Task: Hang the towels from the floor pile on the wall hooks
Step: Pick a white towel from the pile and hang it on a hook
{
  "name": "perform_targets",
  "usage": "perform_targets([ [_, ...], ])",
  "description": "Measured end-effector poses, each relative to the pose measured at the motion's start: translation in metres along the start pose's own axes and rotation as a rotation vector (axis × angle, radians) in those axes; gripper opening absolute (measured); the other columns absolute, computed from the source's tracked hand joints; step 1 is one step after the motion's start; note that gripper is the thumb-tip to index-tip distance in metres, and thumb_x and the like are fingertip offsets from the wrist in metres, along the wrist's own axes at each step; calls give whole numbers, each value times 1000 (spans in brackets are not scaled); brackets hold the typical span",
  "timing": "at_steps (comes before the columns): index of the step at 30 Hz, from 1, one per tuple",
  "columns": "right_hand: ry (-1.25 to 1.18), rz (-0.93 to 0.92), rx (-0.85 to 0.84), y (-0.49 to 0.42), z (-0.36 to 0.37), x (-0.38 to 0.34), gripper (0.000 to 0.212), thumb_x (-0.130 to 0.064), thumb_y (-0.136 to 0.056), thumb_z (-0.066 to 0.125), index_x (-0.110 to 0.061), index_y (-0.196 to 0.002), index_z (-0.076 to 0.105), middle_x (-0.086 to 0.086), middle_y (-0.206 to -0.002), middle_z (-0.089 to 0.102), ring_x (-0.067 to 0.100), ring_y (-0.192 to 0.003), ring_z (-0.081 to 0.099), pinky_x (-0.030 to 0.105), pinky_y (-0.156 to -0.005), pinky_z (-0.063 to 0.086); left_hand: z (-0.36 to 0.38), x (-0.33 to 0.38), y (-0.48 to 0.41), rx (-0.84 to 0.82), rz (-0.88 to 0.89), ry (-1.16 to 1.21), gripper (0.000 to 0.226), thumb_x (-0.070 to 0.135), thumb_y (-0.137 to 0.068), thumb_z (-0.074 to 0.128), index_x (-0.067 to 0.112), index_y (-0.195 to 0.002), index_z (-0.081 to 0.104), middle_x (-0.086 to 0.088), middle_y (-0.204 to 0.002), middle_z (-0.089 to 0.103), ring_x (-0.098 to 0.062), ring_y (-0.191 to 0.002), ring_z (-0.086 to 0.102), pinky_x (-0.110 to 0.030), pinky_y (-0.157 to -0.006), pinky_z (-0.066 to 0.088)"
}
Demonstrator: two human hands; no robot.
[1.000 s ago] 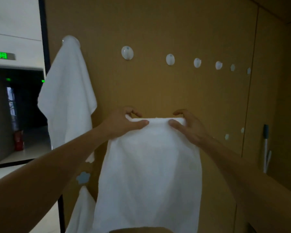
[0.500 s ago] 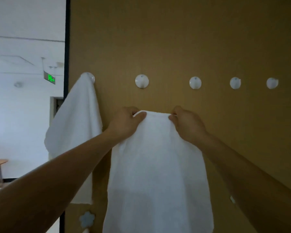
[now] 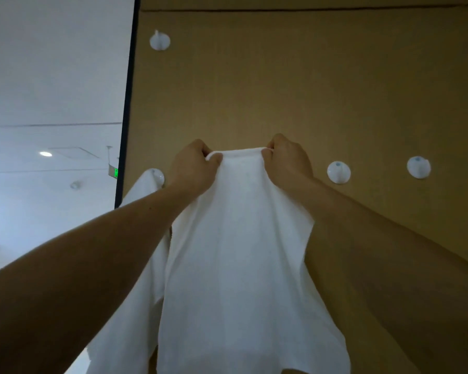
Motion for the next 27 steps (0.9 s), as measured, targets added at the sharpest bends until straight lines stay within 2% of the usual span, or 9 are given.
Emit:
perform_targets([
  [2,28,-14,2,-12,9,-4,20,-26,-96,48,-11,-104,56,12,-105,65,33,-95,60,32,-72,43,4,-8,-11,-15,-45,-24,19,44,-83,57,29,-80,47,13,-71,51,-4,-64,46,-25,-52,28],
  [5,83,-43,-43,-8,30,2,14,-23,-93,51,-14,-101,58,8,-105,62,29,-94,59,30,-71,41,29,-29,-5,-151,-99,-128,19,41,-80,60,26,-86,52,7,-78,56,-15,-71,53,-29,-62,37],
  [9,56,-138,32,9,35,4,11,-21,-94,51,-19,-100,59,2,-106,54,24,-79,59,34,-69,48,31,-41,8,-108,-94,-90,18,46,-79,59,29,-75,55,15,-70,53,-3,-63,49,-23,-52,30],
  [11,64,-172,41,14,37,2,14,-17,-93,51,-20,-101,62,0,-103,54,22,-76,58,31,-66,47,32,-36,11,-112,-60,-104,16,44,-80,59,29,-76,55,16,-68,52,1,-60,44,-21,-49,26],
  [16,91,-158,-10,24,42,3,16,-21,-91,50,-24,-93,65,-4,-88,56,17,-73,56,29,-62,42,58,-23,31,-338,-39,44,15,35,-80,62,23,-82,53,7,-75,60,-10,-65,56,-24,-50,35],
  [19,104,-202,-88,29,45,-5,18,-24,-92,50,-22,-94,68,-3,-85,57,19,-74,58,30,-61,43,58,7,39,-319,200,-125,29,34,-84,59,19,-106,47,2,-88,58,-16,-70,56,-29,-54,40],
  [21,102,-213,-123,32,45,-9,20,-27,-93,50,-21,-96,68,-1,-88,58,20,-81,58,31,-65,44,55,22,45,-234,357,-272,38,33,-87,55,18,-120,45,-4,-101,53,-21,-82,53,-31,-63,40],
  [25,245,-287,-96,41,37,-15,22,-25,-92,50,-26,-102,70,0,-101,56,22,-100,45,36,-83,39,52,39,57,-83,596,-646,28,28,-91,46,17,-113,57,-5,-110,50,-24,-98,42,-33,-75,26],
  [27,270,-293,-130,44,36,-16,22,-26,-93,50,-23,-98,71,0,-101,53,20,-97,42,36,-83,38,56,46,58,-104,679,-785,26,24,-92,45,16,-112,59,-4,-110,50,-25,-102,41,-34,-77,23],
])
Point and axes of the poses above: each hand's wrist, its own y-axis away from the middle knuckle, its own z-axis out of the palm, x = y × z, the point moved 9 cm from there along -y, towards the middle knuckle
